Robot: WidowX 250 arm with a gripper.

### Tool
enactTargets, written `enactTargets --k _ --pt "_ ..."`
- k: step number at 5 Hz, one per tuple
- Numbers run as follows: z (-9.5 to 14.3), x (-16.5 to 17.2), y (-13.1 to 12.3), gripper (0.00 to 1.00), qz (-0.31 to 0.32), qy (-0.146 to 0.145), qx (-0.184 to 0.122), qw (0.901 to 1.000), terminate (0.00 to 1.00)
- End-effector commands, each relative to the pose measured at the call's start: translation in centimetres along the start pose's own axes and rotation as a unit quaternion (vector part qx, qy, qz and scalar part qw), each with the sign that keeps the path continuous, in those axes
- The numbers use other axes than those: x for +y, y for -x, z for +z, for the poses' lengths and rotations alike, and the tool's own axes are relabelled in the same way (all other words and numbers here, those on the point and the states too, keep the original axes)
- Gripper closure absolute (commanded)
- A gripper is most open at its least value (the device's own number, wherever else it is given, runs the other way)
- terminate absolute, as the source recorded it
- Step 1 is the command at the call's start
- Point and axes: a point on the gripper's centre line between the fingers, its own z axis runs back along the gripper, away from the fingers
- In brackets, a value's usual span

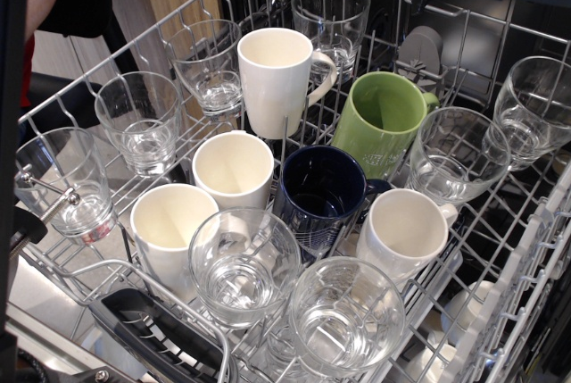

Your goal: Pick up any cup

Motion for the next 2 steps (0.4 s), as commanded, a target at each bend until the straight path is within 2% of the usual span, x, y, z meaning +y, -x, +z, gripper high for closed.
enactTargets --k 1,2 --pt "0.0 0.0 0.0 0.0 0.0 0.0 0.0 1.0 0.0" --pt "-1.7 0.4 -0.7 0.0 0.012 -0.018 -0.013 0.9997 0.0"
